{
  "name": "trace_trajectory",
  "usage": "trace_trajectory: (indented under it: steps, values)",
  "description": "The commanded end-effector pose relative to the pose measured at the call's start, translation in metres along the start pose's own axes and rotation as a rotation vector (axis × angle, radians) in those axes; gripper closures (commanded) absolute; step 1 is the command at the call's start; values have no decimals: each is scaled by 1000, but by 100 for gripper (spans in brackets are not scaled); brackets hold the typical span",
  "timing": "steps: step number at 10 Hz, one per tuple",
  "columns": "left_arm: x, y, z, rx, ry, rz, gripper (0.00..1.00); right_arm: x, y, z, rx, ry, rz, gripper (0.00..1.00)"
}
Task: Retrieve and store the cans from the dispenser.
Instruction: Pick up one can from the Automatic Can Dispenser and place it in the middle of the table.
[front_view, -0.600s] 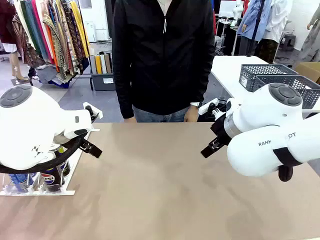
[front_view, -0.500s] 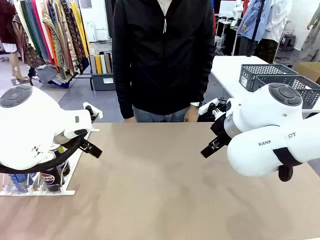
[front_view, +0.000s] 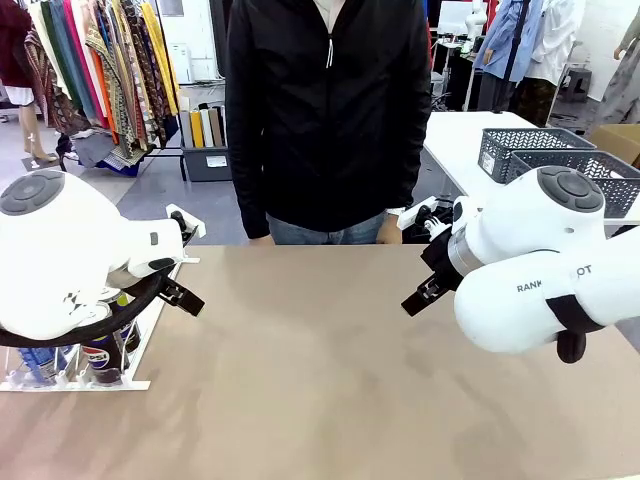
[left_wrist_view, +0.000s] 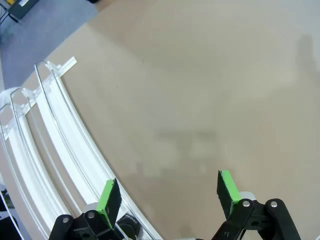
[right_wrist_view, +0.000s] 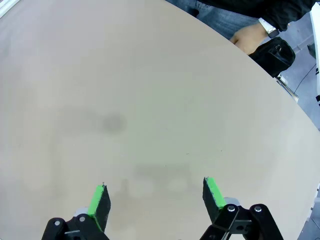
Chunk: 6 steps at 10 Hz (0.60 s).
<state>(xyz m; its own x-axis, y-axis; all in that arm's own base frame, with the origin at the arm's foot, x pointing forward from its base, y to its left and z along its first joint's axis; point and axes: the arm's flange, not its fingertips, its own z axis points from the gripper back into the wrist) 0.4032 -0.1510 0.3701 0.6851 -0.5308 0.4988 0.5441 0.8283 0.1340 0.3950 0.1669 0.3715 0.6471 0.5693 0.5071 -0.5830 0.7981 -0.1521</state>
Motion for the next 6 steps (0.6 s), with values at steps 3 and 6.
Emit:
trace_trajectory:
  steps: [3, 6]
  values:
    - [0, 0, 0, 0, -1, -1, 0, 0, 0, 0, 0, 0, 0, 0]
    - [0, 0, 0, 0, -1, -1, 0, 0, 0, 0, 0, 0, 0, 0]
